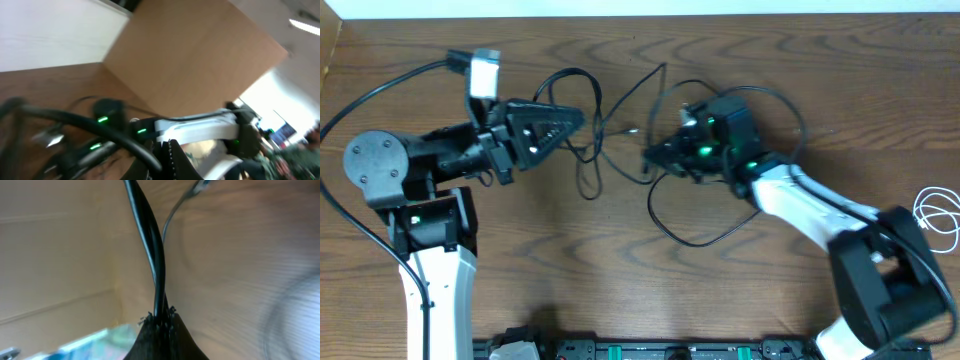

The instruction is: Untangle cables

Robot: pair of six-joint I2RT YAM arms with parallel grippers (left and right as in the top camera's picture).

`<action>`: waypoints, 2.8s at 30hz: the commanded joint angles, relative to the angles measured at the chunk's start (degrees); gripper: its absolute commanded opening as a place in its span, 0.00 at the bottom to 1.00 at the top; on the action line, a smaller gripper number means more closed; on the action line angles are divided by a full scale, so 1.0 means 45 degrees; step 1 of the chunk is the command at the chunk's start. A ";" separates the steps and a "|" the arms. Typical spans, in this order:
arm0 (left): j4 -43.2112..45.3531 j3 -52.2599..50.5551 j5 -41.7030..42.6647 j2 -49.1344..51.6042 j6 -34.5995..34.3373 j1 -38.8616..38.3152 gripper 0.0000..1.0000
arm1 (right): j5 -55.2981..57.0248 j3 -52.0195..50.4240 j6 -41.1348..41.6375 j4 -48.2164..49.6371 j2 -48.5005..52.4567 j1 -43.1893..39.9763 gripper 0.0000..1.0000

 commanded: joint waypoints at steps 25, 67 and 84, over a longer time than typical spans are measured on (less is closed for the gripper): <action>-0.0325 -0.0151 -0.2701 0.1569 -0.0549 0.4430 0.08 | 0.4765 0.0083 -0.7752 -0.8869 -0.4964 -0.5756 0.53; -0.0330 -0.0665 -0.0403 0.2895 0.2166 0.0432 0.24 | -0.0350 0.0170 -0.7572 -0.0651 -0.1171 -0.0151 0.01; -0.0335 -0.0665 -0.0102 0.2895 0.2166 0.0306 0.75 | -0.0821 0.0233 -1.0229 -0.2089 -0.7232 -0.0277 0.01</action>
